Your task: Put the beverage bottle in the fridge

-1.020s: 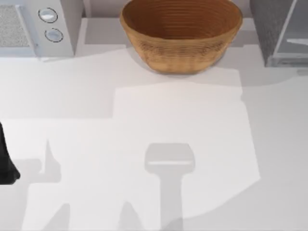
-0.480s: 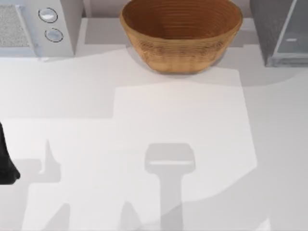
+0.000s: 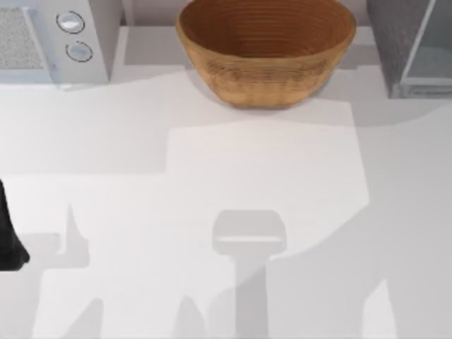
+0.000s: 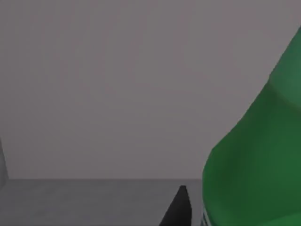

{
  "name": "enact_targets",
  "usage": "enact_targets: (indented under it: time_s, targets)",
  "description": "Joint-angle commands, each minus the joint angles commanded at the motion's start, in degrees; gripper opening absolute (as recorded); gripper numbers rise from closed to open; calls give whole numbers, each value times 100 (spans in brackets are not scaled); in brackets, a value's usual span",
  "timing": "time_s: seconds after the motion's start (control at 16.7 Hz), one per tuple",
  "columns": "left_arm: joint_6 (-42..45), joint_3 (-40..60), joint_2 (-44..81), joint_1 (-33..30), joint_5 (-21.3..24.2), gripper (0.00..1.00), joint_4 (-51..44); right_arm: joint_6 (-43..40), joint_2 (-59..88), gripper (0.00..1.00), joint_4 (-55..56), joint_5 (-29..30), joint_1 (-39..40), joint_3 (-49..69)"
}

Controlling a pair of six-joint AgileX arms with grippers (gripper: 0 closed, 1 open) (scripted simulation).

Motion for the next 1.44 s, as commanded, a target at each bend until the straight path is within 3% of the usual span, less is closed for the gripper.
enact_targets:
  time_s: [0.3,1.08,1.44]
  targets:
    - [0,0,0,0,0,100,0,-3,17,1,-31,9,5,46]
    - [0,0,0,0,0,100,0,-3,17,98,-31,9,5,46]
    - [0,0,0,0,0,100,0,-3,17,100,-31,9,5,46]
